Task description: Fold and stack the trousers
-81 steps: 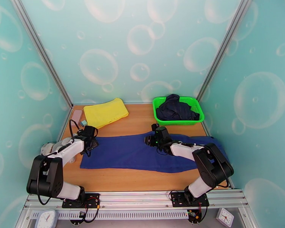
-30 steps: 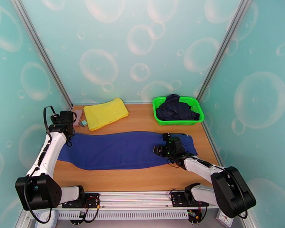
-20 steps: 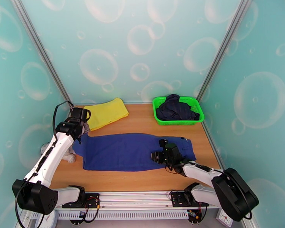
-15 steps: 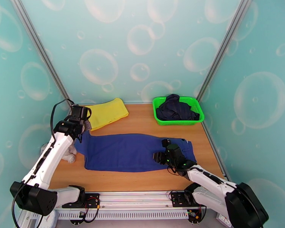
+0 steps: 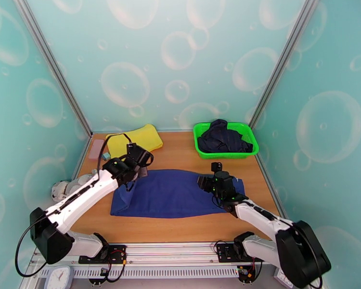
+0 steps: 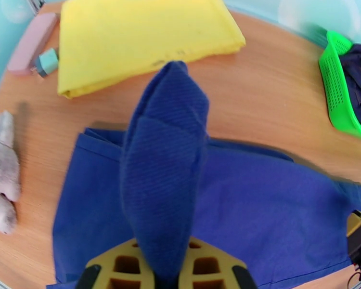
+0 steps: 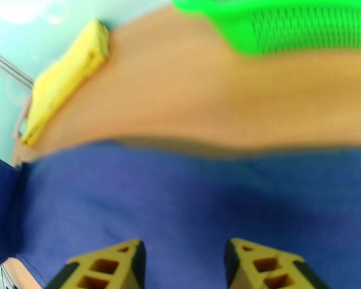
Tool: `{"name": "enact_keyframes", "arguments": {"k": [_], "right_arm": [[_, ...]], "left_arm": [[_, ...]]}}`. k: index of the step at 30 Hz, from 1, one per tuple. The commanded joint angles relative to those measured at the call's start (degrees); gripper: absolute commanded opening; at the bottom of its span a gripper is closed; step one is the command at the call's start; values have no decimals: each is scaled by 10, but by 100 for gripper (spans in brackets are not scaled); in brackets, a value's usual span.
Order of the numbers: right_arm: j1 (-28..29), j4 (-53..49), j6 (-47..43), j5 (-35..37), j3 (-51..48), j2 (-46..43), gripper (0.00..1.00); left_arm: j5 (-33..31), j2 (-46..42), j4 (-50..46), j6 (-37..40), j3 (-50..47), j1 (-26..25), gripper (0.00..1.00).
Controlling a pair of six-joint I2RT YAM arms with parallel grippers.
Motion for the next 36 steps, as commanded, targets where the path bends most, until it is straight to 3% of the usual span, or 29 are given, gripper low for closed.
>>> {"name": "enact_keyframes", "arguments": {"k": [1, 7, 17, 19, 22, 25, 29, 33, 36], "right_arm": [[8, 77, -47, -37, 3, 15, 48], [-26, 107, -36, -72, -31, 2, 47], [-39, 91, -47, -66, -33, -8, 48], [-42, 92, -46, -70, -32, -5, 48], [-43, 94, -44, -76, -32, -1, 48], [-44, 91, -45, -78, -28, 6, 48], [-48, 90, -48, -78, -27, 14, 48], [-49, 86, -48, -87, -23, 13, 48], [-49, 87, -46, -92, -24, 11, 48]], "left_arm": [[-41, 28, 79, -82, -33, -14, 0], [-46, 39, 203, -122, -100, -28, 0], [-43, 92, 281, -136, -89, -62, 1], [-41, 116, 289, -140, -87, -73, 18], [-15, 145, 333, -126, -97, -87, 25], [70, 131, 427, -56, -127, -99, 40], [135, 12, 531, 18, -225, -107, 56], [65, -155, 542, 17, -361, -98, 78], [70, -242, 503, -20, -437, -64, 81]]}}
